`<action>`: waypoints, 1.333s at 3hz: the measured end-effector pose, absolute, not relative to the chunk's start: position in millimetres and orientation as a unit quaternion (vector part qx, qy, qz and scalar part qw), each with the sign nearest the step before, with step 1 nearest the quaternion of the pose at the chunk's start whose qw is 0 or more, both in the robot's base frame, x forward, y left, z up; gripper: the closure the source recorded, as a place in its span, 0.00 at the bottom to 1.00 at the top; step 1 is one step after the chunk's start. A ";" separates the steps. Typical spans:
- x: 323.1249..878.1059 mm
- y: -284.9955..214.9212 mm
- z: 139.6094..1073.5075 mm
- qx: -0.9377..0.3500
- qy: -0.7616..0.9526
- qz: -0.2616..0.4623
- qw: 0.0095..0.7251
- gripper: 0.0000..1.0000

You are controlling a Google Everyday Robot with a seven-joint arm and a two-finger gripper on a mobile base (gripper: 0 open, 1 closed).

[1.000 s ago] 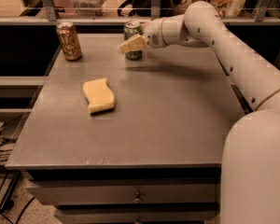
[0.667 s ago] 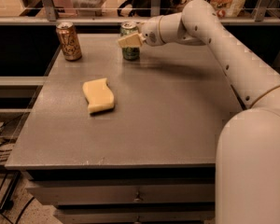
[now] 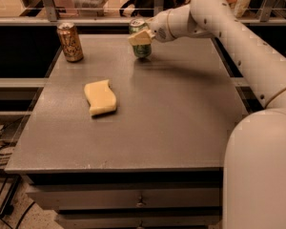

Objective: Knock green can over

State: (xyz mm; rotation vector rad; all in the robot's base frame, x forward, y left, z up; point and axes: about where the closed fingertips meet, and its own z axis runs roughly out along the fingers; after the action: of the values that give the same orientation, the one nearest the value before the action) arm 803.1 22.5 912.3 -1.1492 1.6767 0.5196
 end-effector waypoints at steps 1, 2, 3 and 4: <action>800.0 -10.9 923.0 -0.507 0.708 0.137 0.472 1.00; 794.7 -44.1 922.8 -0.556 0.717 0.064 0.416 0.82; 779.5 -60.8 905.2 -0.626 0.706 0.017 0.330 0.58; 750.7 -63.2 879.5 -0.688 0.684 0.010 0.241 0.35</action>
Offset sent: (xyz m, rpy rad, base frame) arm -0.0257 -0.1287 0.0166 -0.6835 0.0065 0.0291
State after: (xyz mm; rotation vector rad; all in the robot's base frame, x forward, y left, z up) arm 750.7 -63.2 879.5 -1.8819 1.8718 0.0276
